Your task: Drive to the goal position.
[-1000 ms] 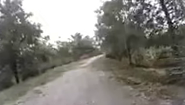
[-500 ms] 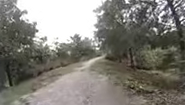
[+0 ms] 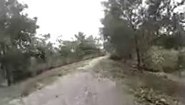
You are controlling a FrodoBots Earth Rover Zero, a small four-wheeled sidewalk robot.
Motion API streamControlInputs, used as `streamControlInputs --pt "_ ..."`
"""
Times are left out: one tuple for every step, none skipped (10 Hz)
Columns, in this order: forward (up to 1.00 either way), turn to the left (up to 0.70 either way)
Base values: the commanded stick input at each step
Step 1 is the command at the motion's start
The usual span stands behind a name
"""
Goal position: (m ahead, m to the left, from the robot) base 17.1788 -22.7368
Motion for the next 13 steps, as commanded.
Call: streamControlInputs --pt "0.7 0.0" --pt "0.7 0.0" --pt "0.7 0.0" --pt "0.7 0.0" --pt "0.7 0.0" --pt "0.7 0.0" --pt "0.7 0.0" --pt "0.7 0.0" --pt "0.7 0.0" --pt "0.7 0.0" --pt "0.7 0.0" --pt "0.7 0.0" --pt "0.7 0.0"
